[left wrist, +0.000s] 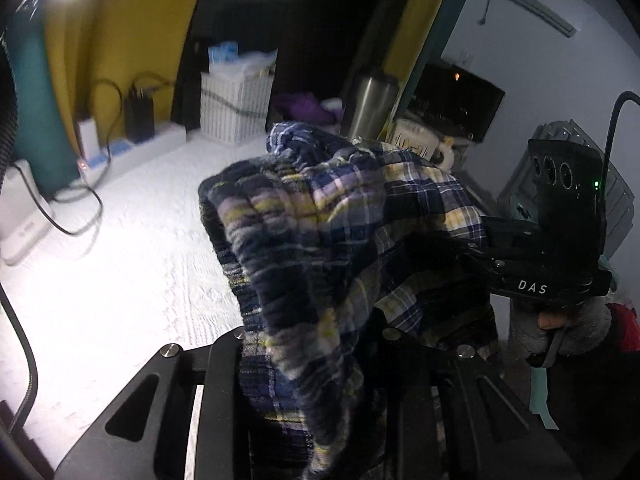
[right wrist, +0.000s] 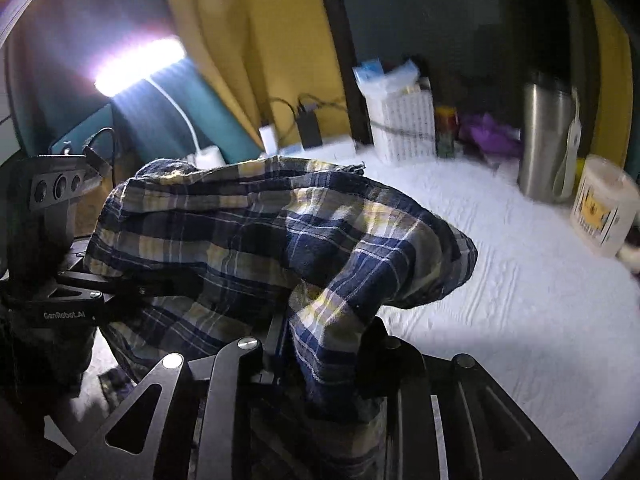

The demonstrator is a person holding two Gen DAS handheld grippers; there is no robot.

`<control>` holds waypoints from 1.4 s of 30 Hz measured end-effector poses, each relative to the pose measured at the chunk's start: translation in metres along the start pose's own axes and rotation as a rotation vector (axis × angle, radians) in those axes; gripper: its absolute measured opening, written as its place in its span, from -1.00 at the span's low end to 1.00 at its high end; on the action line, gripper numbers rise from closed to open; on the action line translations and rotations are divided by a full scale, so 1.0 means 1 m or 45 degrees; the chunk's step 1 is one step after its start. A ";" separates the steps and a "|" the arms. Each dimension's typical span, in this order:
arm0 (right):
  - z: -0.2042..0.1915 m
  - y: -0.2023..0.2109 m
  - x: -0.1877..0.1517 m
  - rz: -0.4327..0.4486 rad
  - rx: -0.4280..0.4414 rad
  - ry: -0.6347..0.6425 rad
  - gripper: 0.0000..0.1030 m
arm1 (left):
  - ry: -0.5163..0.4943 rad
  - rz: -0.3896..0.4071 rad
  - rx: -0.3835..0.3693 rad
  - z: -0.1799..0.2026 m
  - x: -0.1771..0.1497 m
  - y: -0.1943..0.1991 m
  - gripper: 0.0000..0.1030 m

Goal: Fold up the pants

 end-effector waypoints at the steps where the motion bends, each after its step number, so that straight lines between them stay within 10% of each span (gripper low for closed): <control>1: -0.004 0.006 0.003 0.017 -0.004 0.011 -0.51 | -0.006 0.027 0.004 0.002 -0.001 0.009 -0.52; 42: -0.285 0.162 0.080 0.504 0.228 0.703 -0.74 | 0.099 0.788 0.555 0.007 -0.103 0.338 -0.52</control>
Point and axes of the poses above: each gripper's, at about its wrist camera, not at the fingertips, and y roughly against the way its jaws point, z to its right, x to its top, the point moved 6 cm from there along -y, roughly the way its jaws point, and after that the axes turned 10 degrees about -z, right-handed, at the moved point
